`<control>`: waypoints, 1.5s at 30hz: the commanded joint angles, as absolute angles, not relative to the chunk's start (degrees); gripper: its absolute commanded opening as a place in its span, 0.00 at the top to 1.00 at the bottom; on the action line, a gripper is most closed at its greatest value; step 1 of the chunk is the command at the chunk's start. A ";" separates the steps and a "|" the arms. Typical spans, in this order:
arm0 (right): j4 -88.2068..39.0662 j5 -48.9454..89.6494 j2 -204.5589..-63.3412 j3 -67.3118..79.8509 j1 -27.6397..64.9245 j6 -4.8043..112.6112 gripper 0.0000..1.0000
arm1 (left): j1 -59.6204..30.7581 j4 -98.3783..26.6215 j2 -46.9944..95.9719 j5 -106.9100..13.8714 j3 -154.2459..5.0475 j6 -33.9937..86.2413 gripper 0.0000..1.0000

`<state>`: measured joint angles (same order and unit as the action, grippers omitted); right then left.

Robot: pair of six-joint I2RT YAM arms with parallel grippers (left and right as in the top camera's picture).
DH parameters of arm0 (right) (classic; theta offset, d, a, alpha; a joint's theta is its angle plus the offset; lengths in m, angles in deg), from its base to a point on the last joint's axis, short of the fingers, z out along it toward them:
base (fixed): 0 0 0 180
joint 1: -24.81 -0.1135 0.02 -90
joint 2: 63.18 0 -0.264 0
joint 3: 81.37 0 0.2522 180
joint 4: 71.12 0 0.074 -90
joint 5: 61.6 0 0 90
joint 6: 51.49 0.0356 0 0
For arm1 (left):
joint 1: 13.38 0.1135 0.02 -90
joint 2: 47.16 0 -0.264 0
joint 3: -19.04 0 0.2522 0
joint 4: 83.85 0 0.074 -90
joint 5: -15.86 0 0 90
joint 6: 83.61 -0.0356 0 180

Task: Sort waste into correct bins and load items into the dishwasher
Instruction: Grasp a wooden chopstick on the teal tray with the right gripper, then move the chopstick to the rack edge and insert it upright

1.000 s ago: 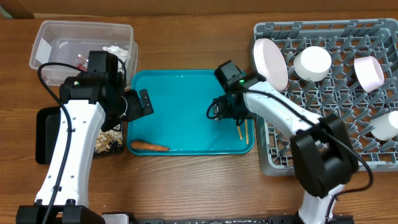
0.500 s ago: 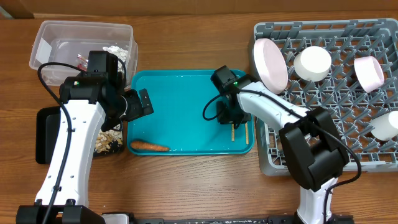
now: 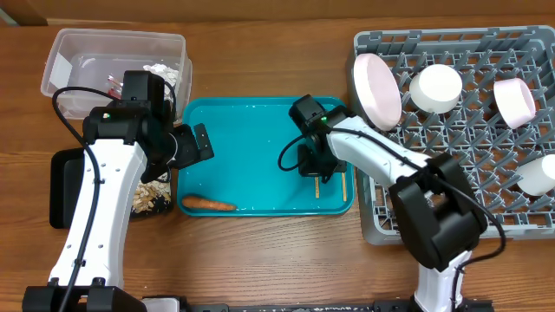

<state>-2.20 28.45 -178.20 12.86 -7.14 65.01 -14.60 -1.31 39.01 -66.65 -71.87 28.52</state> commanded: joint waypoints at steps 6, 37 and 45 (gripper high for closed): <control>3.40 29.81 -157.09 13.14 -3.66 58.49 0.96 | -14.88 -1.53 39.41 -67.31 -71.63 27.82 0.00; 18.70 39.71 -149.76 -0.54 3.57 53.36 0.96 | -14.90 -2.64 39.41 -67.28 -71.63 27.80 0.00; 22.74 37.21 -149.63 -0.54 3.57 53.49 0.96 | -14.90 -2.86 39.41 -67.28 -71.63 27.82 0.00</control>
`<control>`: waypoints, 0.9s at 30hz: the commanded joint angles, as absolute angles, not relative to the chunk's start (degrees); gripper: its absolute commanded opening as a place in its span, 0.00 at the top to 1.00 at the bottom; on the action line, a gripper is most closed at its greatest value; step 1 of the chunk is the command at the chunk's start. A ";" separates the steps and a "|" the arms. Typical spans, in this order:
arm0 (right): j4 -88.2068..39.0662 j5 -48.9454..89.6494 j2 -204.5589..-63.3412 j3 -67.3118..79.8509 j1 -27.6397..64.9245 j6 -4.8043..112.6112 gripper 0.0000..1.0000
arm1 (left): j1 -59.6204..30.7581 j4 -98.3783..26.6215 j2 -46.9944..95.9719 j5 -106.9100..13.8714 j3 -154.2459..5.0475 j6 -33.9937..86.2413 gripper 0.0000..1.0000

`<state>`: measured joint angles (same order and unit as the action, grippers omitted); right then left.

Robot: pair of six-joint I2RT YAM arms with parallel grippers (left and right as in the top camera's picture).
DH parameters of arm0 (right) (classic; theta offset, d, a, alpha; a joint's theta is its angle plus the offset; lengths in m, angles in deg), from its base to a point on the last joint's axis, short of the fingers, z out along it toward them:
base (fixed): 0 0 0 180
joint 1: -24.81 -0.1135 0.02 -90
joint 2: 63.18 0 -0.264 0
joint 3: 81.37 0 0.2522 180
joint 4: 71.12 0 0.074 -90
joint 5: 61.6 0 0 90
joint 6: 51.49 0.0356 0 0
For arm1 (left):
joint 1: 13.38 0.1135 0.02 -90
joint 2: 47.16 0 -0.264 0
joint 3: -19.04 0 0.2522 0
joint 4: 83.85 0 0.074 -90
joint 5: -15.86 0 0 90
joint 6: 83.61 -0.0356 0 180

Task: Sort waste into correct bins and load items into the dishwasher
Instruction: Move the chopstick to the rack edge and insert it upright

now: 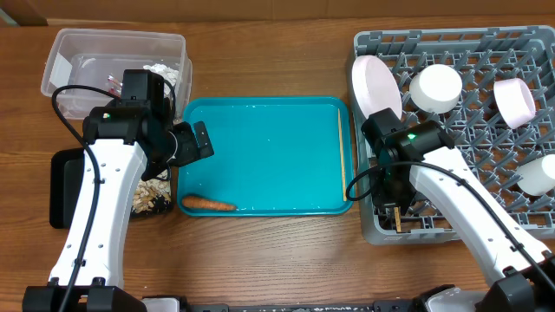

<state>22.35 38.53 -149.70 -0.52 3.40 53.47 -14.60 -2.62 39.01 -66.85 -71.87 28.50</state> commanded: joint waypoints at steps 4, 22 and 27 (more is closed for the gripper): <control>23.20 36.23 -148.78 -0.52 3.57 53.29 0.96 | -14.90 -2.84 39.41 -67.28 -71.63 27.80 0.00; 24.18 33.41 -146.59 -0.52 3.55 51.48 0.96 | -14.90 -2.62 39.41 -67.28 -71.63 27.80 0.00; 24.01 33.39 -146.59 -0.52 3.57 51.50 0.96 | -14.90 -2.73 39.41 -67.26 -71.63 27.82 0.00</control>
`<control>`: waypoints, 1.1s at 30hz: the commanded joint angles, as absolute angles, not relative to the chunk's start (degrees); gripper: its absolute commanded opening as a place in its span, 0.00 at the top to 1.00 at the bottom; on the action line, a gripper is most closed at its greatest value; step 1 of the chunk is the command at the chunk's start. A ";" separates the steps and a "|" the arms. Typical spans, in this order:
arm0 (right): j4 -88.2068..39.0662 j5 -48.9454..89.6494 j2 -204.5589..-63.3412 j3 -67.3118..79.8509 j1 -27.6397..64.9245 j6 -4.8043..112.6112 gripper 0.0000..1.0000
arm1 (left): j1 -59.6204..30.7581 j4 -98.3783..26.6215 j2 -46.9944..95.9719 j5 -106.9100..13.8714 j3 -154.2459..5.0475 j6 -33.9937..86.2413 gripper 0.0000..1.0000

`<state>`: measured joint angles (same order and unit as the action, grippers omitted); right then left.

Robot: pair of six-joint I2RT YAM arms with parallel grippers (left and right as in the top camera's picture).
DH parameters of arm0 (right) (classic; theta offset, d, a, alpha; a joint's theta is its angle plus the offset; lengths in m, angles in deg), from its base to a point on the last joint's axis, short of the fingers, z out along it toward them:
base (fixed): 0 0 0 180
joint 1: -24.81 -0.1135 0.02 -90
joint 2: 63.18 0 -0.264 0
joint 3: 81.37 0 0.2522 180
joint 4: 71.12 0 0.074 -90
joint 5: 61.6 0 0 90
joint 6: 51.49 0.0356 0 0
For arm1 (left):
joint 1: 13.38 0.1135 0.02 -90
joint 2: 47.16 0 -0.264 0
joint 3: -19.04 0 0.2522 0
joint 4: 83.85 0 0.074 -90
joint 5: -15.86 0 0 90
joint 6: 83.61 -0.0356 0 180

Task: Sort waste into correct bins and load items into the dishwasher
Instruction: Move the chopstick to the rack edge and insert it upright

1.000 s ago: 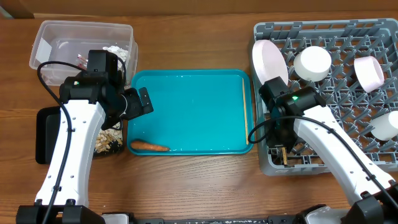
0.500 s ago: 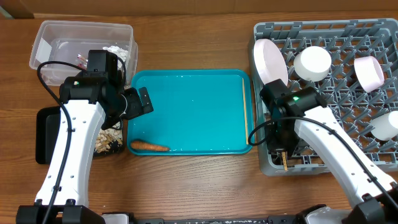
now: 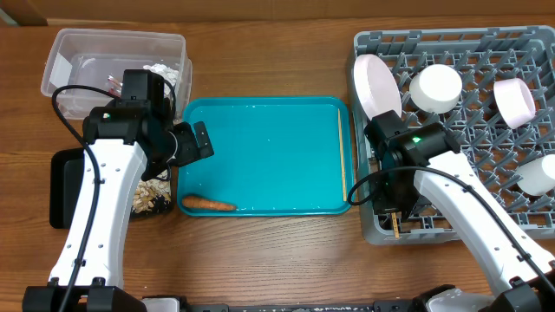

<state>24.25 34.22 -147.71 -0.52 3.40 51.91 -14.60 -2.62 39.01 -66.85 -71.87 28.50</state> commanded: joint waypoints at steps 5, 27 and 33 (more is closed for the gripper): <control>22.43 33.21 -146.59 -0.52 3.57 49.99 0.96 | -14.90 -2.71 39.41 -67.28 -71.63 27.80 0.00; 21.47 33.89 -147.75 -0.52 3.57 50.01 0.90 | -14.90 -2.67 39.41 -67.28 -71.63 27.82 0.00; 23.31 35.03 -147.75 -0.52 3.57 50.03 0.90 | -14.90 -2.67 39.41 -67.28 -71.63 27.80 0.00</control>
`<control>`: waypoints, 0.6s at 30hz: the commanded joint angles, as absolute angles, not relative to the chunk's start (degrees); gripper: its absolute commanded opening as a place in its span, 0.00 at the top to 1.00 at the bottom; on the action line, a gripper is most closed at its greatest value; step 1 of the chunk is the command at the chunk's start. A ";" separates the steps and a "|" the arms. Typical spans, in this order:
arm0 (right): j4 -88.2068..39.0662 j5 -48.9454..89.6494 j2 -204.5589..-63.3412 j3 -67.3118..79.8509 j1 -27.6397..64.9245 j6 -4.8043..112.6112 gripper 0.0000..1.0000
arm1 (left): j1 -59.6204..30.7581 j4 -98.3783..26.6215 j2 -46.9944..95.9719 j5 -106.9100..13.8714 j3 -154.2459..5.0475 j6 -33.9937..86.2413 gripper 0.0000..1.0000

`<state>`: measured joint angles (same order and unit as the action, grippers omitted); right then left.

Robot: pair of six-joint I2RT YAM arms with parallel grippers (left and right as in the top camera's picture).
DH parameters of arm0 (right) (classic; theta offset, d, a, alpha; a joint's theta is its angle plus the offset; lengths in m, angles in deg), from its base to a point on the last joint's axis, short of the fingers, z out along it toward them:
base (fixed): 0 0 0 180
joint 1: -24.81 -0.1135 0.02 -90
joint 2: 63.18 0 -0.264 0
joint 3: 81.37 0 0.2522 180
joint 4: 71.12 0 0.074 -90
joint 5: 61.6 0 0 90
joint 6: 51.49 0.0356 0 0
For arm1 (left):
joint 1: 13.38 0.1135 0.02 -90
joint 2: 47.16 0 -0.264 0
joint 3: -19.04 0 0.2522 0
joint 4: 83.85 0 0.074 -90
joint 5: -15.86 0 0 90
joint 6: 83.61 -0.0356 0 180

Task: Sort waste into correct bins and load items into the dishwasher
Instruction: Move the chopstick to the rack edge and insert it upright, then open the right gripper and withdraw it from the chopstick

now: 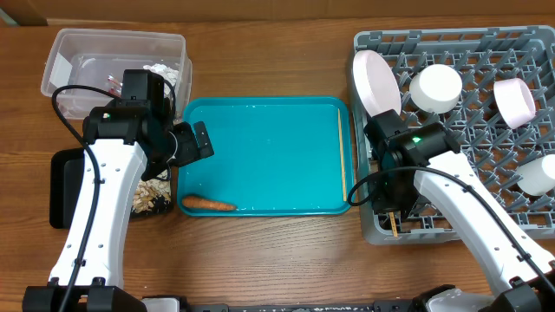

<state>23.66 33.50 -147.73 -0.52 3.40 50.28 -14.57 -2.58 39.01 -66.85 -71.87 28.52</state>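
Note:
A carrot (208, 204) lies at the near left of the teal tray (260, 173). One chopstick (344, 156) rests along the tray's right edge. My right gripper (395, 212) points down into the near-left corner of the grey dish rack (520, 227). A second chopstick (393, 227) pokes out beneath it, but the wrist hides the fingers. My left gripper (198, 141) hovers open and empty over the tray's left edge, above the carrot.
The rack holds a pink plate (375, 87), a white cup (435, 87), a pink bowl (515, 100) and another white cup (539, 176). A clear bin (69, 52) with wrappers stands far left. A black bin (61, 186) with food scraps sits below it.
The end of the chopstick under my right gripper has shifted slightly to the left. Nothing else has visibly moved.
My right gripper was down on two chopsticks at the right of the tray. Then it stood over the rack's near-left corner with one chopstick under it, the other left on the tray. It has stayed there since. The left arm has not moved.

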 commanded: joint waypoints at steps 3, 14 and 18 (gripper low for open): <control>22.70 37.21 -147.75 -0.52 3.57 50.65 0.93 | -14.92 -2.64 39.41 -67.26 -71.63 27.82 0.00; 18.83 44.58 -147.18 -0.47 11.27 53.18 0.96 | -14.92 -2.86 39.41 -67.26 -71.63 27.82 0.00; 15.81 40.23 -147.21 -0.47 12.71 44.16 0.95 | -14.92 -2.89 39.41 -67.26 -71.63 27.82 0.00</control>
<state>17.27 43.36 -147.73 -0.52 11.86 52.35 -14.60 -2.64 39.01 -66.85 -71.87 28.52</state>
